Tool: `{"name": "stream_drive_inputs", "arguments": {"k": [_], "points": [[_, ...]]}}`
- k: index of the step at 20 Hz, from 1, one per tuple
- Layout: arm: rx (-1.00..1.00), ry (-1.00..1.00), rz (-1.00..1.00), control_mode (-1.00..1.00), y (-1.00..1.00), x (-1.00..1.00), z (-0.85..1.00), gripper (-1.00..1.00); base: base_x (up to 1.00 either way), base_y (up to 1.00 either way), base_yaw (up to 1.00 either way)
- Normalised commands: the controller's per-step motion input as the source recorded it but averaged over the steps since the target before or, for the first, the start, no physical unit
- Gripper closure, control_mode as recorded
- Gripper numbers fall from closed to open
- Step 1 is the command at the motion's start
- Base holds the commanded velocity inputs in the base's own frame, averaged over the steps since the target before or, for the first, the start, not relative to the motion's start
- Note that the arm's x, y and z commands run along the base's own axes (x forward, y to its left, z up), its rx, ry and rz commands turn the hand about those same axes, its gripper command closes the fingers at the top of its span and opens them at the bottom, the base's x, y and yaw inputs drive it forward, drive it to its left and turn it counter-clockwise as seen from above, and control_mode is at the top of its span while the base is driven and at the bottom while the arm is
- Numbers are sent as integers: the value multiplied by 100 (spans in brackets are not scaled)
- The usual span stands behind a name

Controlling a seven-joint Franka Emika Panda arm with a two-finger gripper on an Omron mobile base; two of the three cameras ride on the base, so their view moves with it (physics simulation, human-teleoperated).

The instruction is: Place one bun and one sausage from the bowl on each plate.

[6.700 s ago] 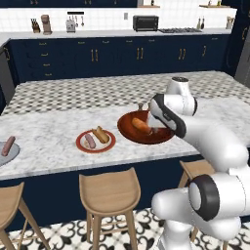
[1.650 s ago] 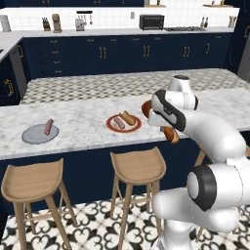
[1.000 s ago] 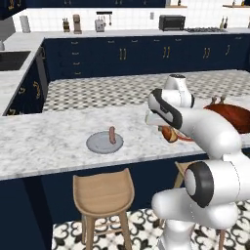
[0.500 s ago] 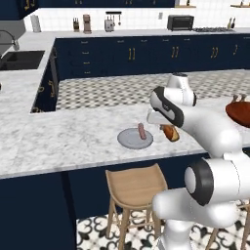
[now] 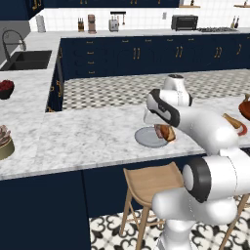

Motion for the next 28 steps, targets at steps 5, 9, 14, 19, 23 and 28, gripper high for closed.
{"name": "stream_drive_inputs", "arguments": {"k": [5,9,14,19,23,28], "points": [[0,2,-11,-100,1,100,-10,100,0,0,0],[0,7,-3,-100,0,98,-25,100,0,0,0],[-2,7,0,-100,-1,70,-49,100,0,0,0],[0,15,0,-100,-3,22,-47,100,0,0,0],[0,11,0,-100,0,0,-41,100,0,0,0],[0,9,0,-100,0,0,-29,100,0,0,0]]}}
